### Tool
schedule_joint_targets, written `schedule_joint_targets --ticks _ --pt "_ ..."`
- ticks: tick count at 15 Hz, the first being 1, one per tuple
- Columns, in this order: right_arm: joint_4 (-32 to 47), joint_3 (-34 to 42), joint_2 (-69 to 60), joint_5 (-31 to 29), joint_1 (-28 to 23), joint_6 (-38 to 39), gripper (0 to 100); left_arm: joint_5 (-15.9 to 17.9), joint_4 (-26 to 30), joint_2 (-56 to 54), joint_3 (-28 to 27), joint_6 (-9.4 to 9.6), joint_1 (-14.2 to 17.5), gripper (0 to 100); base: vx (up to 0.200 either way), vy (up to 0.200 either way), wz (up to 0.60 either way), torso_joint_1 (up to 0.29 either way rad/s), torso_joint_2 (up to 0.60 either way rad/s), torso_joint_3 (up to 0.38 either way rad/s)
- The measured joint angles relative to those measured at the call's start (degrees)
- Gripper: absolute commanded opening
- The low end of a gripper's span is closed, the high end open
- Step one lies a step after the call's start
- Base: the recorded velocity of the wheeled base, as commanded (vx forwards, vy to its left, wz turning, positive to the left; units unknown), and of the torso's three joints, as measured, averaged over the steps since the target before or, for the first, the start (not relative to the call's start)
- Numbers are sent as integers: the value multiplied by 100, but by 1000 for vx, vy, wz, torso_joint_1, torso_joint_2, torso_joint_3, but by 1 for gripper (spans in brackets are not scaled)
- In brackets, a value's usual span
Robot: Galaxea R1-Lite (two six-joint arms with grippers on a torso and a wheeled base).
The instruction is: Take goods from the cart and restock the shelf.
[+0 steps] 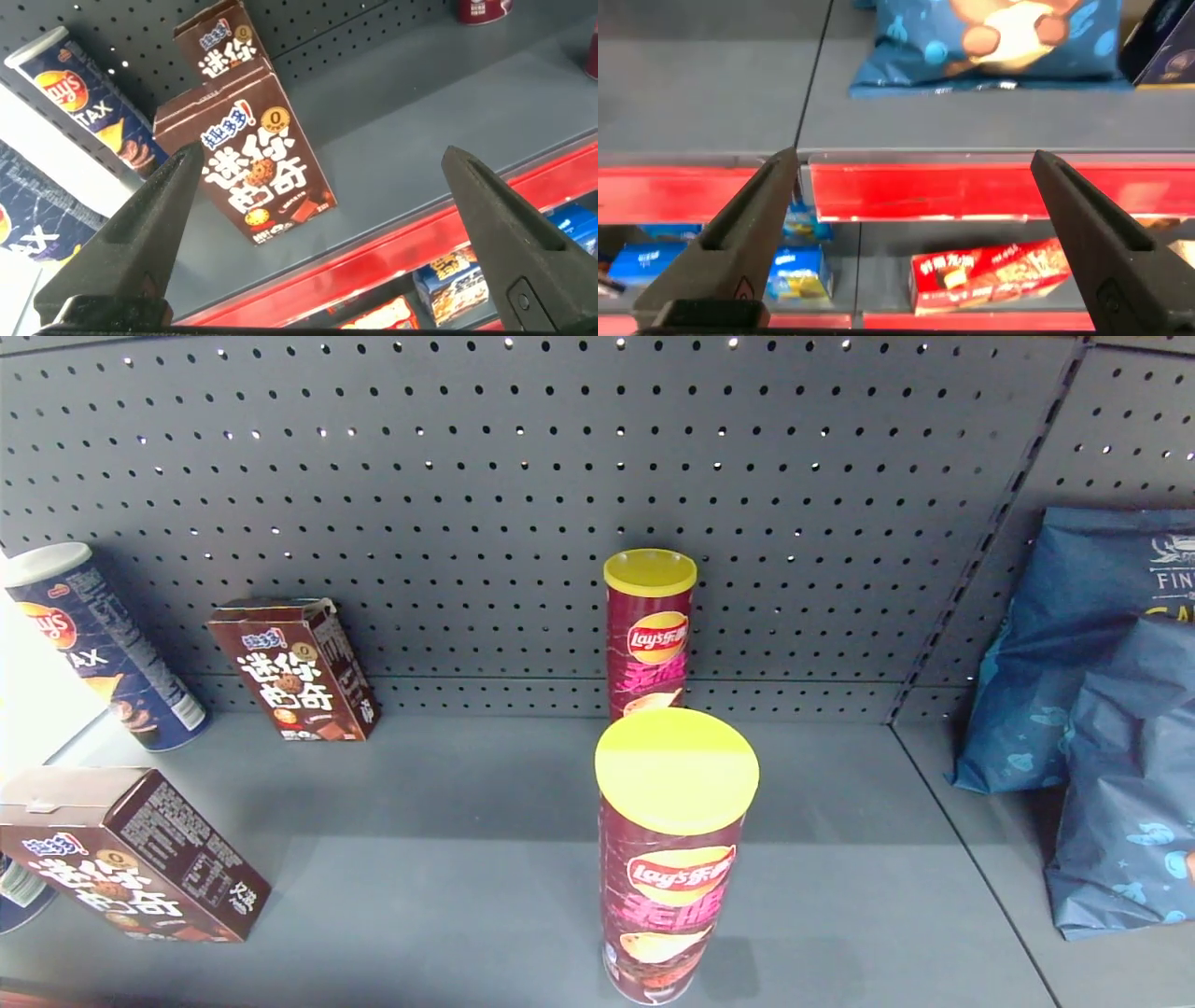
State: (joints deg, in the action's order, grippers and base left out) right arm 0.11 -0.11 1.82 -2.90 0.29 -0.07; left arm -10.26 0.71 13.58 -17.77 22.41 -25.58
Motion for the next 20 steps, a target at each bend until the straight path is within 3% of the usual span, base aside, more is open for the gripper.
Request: schedule_joint_targets --ticks 5,7,8,9,11,13,15,17,18,20 --pt "-1 1 -152 0 -20 0 100 39 -11 52 -166 -57 -41 100 0 0 0 0 0 0" --pt "-1 1 -166 1 -22 0 100 39 -17 168 -499 -495 -52 100 0 0 0 0 0 0" --pt "-1 1 -171 1 -24 0 100 26 -13 227 -680 -859 -49 100 0 0 0 0 0 0" --pt "-4 1 -171 1 -24 0 100 -5 79 262 -811 -996 -27 100 0 0 0 0 0 0" --pt "-1 1 -172 0 -24 0 100 -256 677 271 -1091 -985 146 100 0 0 0 0 0 0" --pt "-4 1 -174 0 -22 0 100 -290 1488 354 -1554 -968 430 100 0 0 0 0 0 0" --pt "-4 1 -174 1 -20 0 100 -295 1631 513 -1803 -980 549 100 0 0 0 0 0 0" --pt "-1 6 -174 1 -20 -2 100 -268 1604 574 -1590 -1036 741 100 0 0 0 0 0 0" --pt "-1 6 -174 1 -24 0 100 -180 1499 563 -1362 -1047 985 100 0 0 0 0 0 0" --pt "-1 4 -174 1 -24 0 100 343 1358 341 -724 -1009 1514 100 0 0 0 0 0 0"
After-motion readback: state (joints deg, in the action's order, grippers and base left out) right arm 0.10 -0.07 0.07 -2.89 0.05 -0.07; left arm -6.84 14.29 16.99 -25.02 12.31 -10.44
